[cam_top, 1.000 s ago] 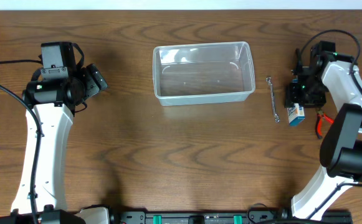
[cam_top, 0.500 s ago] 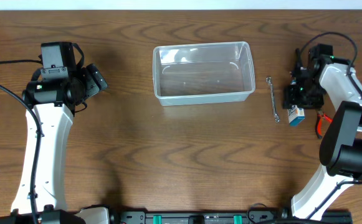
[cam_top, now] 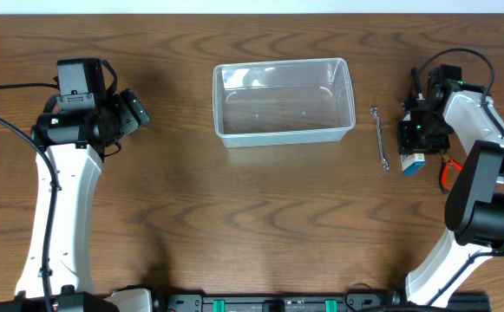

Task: Pack container
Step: 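Lower the right gripper onto the blue screwdriver-set box and grasp it, then carry the box over the container and lower it inside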

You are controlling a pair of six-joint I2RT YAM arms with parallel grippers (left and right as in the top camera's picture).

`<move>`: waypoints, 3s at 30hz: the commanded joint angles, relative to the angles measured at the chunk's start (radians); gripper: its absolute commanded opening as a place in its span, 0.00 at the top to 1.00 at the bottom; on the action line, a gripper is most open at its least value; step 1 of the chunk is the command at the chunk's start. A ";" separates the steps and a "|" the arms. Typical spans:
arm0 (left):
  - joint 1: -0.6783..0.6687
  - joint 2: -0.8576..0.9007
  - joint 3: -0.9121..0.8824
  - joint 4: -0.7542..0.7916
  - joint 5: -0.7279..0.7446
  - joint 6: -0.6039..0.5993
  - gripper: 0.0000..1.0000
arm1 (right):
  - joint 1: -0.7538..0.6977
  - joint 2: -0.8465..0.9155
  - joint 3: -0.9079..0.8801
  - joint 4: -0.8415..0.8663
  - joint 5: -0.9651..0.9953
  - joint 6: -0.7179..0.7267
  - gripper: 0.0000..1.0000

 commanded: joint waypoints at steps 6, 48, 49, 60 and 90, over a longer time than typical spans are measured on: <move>0.004 -0.003 -0.006 -0.002 -0.016 0.017 0.02 | -0.001 0.003 0.028 -0.016 -0.008 0.025 0.78; 0.004 -0.003 -0.006 -0.002 -0.016 0.017 0.02 | 0.654 -0.009 0.747 -0.298 0.002 -0.622 0.64; 0.004 -0.003 -0.006 -0.002 -0.016 0.017 0.02 | 0.654 -0.009 0.726 -0.287 -0.001 -0.623 0.65; 0.004 -0.003 -0.006 -0.002 -0.016 0.017 0.02 | 0.652 -0.013 0.629 -0.146 0.000 -0.409 0.43; 0.004 -0.003 -0.006 -0.002 -0.016 0.017 0.02 | 0.703 0.225 0.641 -0.161 -0.274 -0.312 0.62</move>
